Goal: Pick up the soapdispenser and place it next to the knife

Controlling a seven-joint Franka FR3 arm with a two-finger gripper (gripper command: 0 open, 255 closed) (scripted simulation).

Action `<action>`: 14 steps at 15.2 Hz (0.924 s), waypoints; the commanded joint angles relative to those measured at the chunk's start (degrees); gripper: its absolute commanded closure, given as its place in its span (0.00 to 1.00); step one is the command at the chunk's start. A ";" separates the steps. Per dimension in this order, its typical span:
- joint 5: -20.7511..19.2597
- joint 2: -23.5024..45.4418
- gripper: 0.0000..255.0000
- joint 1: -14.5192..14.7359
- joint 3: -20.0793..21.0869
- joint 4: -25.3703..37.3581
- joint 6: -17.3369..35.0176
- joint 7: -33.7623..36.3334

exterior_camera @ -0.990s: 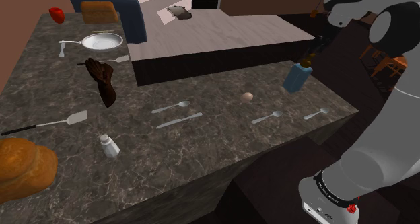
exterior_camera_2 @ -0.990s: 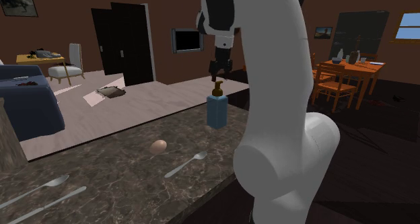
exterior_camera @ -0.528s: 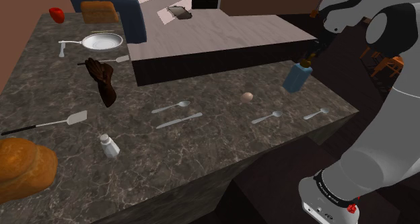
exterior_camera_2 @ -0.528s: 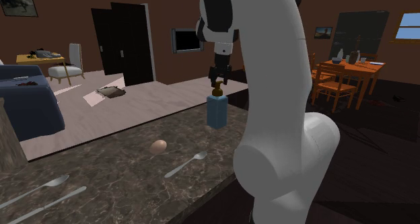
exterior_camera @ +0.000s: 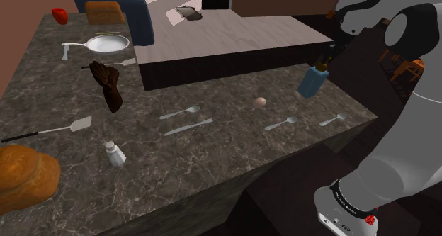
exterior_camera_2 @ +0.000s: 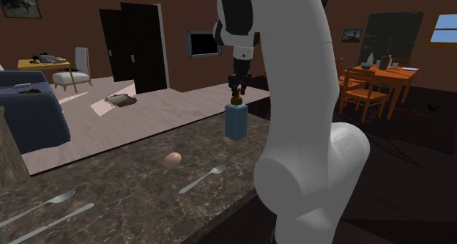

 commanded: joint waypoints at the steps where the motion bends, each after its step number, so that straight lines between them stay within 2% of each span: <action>1: 0.00 0.00 1.00 0.00 0.00 0.00 0.00 0.00; 7: 0.01 0.01 1.00 0.00 0.00 0.00 0.01 0.00; 14: -1.01 -1.10 1.00 -0.10 -0.44 3.99 -4.80 1.03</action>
